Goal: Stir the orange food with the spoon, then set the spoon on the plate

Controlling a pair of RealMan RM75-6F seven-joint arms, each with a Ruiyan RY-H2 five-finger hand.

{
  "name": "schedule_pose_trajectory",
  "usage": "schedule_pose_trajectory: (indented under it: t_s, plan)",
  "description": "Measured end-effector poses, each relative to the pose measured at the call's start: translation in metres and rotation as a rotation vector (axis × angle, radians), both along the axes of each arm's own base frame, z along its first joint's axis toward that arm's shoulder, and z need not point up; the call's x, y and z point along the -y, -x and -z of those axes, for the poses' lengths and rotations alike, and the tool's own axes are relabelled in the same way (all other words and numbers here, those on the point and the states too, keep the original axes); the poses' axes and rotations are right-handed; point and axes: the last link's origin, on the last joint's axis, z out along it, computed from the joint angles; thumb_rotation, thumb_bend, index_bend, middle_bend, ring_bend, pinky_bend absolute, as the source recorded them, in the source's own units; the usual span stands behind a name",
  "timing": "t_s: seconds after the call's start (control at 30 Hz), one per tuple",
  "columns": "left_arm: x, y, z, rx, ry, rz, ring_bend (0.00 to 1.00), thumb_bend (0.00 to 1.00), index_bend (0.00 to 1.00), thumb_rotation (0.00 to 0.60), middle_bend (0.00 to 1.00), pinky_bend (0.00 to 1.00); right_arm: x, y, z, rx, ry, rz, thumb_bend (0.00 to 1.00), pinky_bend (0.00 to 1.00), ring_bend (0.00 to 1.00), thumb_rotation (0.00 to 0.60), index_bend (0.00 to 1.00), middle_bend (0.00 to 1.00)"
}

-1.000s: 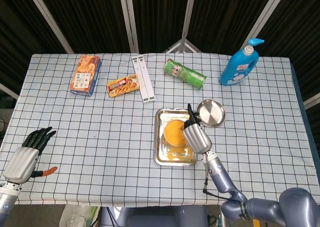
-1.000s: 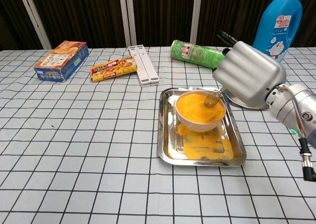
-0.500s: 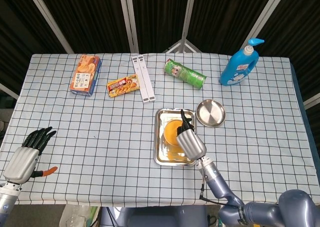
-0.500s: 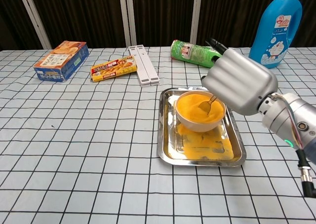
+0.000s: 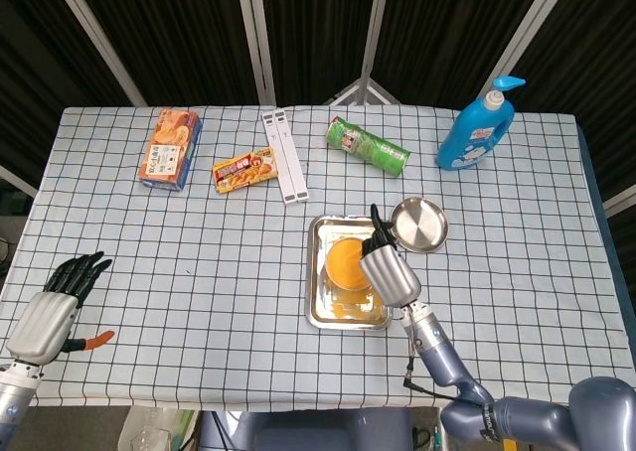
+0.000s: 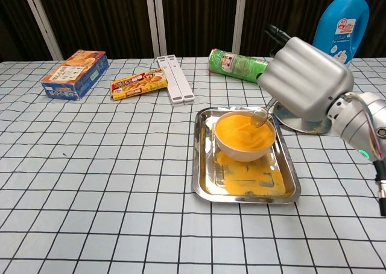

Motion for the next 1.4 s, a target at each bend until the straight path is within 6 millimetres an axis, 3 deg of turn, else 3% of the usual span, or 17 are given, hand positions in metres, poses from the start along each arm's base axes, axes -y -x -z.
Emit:
schedule_pose_trajectory:
  t_s: [0.5,0.93,1.4]
  plan:
    - [0.000,0.000,0.000,0.001,0.002,0.002,0.00,0.00,0.00,0.600,0.00,0.00,-0.006,0.012,0.015,-0.054,-0.036,0.000,0.53,0.00,0.38,0.600,0.61,0.56]
    - [0.000,0.000,0.000,-0.001,0.001,0.002,0.00,0.00,0.00,0.600,0.00,0.00,-0.014,-0.010,0.019,0.048,-0.061,-0.004,0.53,0.00,0.38,0.600,0.61,0.56]
    - [0.000,-0.001,0.001,-0.002,0.002,0.004,0.00,0.00,0.00,0.600,0.00,0.00,-0.017,-0.018,0.010,0.046,-0.045,-0.046,0.53,0.00,0.38,0.600,0.61,0.56]
